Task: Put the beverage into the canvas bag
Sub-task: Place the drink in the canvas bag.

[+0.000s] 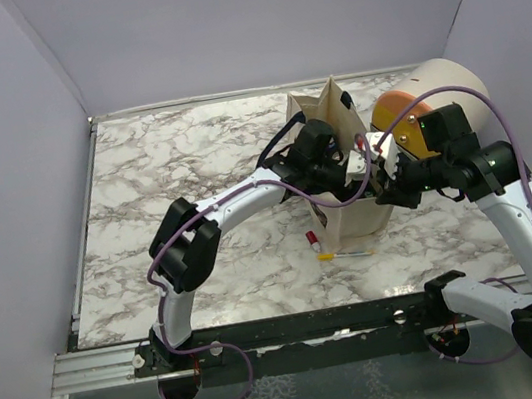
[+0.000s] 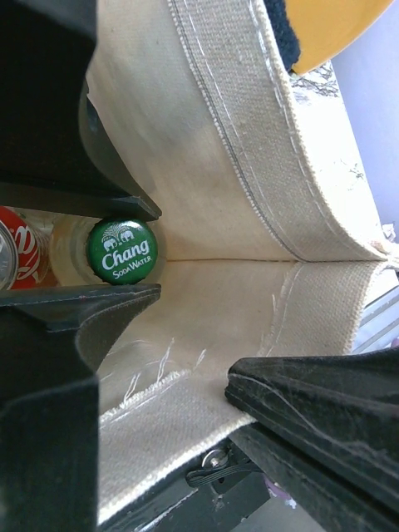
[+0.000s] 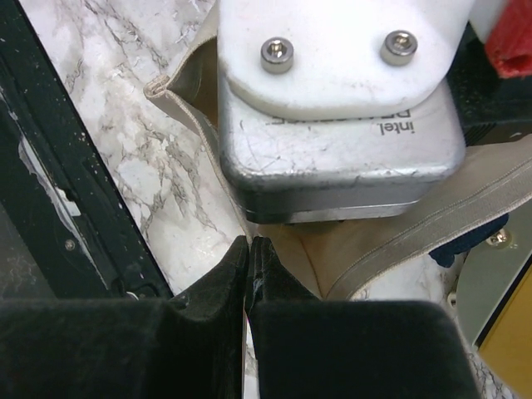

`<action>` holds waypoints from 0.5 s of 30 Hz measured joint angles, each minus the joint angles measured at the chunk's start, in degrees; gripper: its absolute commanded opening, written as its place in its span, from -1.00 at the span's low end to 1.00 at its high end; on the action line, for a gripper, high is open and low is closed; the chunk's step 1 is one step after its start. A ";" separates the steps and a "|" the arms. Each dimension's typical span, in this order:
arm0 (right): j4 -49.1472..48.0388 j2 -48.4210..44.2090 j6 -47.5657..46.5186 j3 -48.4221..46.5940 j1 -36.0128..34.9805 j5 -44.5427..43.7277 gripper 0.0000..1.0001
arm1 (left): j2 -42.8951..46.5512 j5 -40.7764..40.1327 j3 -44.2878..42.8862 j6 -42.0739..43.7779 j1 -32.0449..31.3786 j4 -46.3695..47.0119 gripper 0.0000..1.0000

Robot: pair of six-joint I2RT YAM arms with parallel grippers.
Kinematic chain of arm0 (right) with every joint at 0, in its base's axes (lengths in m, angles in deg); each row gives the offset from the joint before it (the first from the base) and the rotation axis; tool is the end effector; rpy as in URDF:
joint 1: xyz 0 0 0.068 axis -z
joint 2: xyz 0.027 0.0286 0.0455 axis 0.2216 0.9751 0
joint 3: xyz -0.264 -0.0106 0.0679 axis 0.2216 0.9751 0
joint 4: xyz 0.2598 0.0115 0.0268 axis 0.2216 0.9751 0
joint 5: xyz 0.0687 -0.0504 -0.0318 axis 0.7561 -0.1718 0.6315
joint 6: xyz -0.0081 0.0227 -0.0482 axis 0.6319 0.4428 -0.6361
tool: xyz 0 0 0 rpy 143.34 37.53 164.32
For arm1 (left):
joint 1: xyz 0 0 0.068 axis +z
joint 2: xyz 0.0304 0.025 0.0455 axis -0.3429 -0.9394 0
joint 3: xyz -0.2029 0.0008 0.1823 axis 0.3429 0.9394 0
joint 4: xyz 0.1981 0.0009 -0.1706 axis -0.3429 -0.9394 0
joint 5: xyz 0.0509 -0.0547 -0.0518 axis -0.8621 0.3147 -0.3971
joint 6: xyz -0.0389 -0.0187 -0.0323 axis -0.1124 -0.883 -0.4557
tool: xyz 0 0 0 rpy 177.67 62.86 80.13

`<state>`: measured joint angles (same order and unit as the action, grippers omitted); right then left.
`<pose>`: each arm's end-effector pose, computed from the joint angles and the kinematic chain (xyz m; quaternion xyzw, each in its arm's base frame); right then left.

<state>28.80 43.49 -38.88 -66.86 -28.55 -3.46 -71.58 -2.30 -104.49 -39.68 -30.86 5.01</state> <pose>0.1483 0.0610 0.3756 -0.4734 0.7942 0.2057 0.3207 0.2683 -0.3783 0.2654 0.6577 0.4415 -0.5059 0.3415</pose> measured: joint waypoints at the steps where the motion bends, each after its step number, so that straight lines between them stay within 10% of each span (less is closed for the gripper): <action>1: 0.02 -0.02 0.00 0.00 0.00 -0.02 -0.98 | -0.04 0.00 -0.13 0.04 0.00 -0.15 -0.48; 15: 0.31 -1.36 0.42 0.24 0.00 0.00 -0.95 | -0.22 1.86 -1.38 -4.92 -0.70 -0.37 0.29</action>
<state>29.10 42.14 -38.47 -66.61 -28.55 -3.46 -71.80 -0.44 -105.86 -44.60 -31.56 4.64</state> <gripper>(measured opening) 0.017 0.529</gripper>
